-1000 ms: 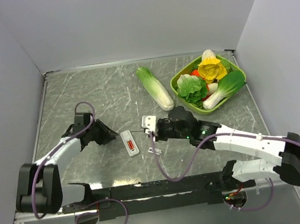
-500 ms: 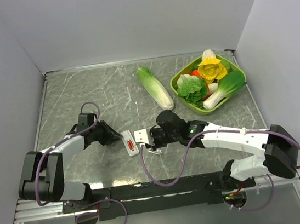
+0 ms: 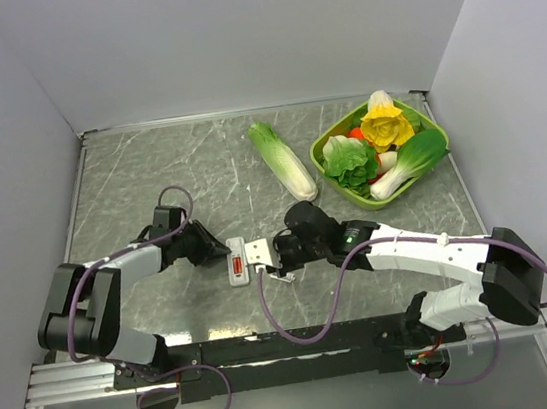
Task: Unload the batteries from the remote control
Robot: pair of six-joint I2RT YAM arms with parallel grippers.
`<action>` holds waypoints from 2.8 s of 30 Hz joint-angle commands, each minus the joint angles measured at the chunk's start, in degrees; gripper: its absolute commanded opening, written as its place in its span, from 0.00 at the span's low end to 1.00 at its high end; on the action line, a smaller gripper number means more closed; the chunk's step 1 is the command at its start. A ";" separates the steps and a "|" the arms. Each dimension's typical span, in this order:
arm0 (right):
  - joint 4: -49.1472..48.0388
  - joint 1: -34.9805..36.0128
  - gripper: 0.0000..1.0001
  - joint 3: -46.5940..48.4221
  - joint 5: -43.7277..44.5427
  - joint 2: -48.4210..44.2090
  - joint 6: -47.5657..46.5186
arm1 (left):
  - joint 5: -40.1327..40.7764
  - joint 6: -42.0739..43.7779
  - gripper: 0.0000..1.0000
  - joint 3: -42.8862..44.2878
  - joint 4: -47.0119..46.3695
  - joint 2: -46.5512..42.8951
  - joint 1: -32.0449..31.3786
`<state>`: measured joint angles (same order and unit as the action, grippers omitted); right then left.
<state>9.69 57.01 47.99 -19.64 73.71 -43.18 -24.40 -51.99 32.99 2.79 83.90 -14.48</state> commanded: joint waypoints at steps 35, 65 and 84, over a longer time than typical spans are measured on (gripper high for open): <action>14.04 1.17 0.00 19.60 8.83 12.24 20.41 | 2.71 -2.50 0.25 -7.32 0.56 -8.05 -5.82; 24.14 4.77 0.00 31.46 15.95 22.53 20.68 | -4.34 -1.72 0.40 -4.78 -6.65 -6.12 1.12; 28.01 6.79 0.00 36.83 19.46 29.20 20.85 | -8.29 -3.47 0.36 -6.45 -11.31 -1.37 1.12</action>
<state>35.94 63.09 81.82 -1.48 100.84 -22.74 -30.74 -54.83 27.33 -5.50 81.62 -13.41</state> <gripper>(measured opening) 0.219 0.365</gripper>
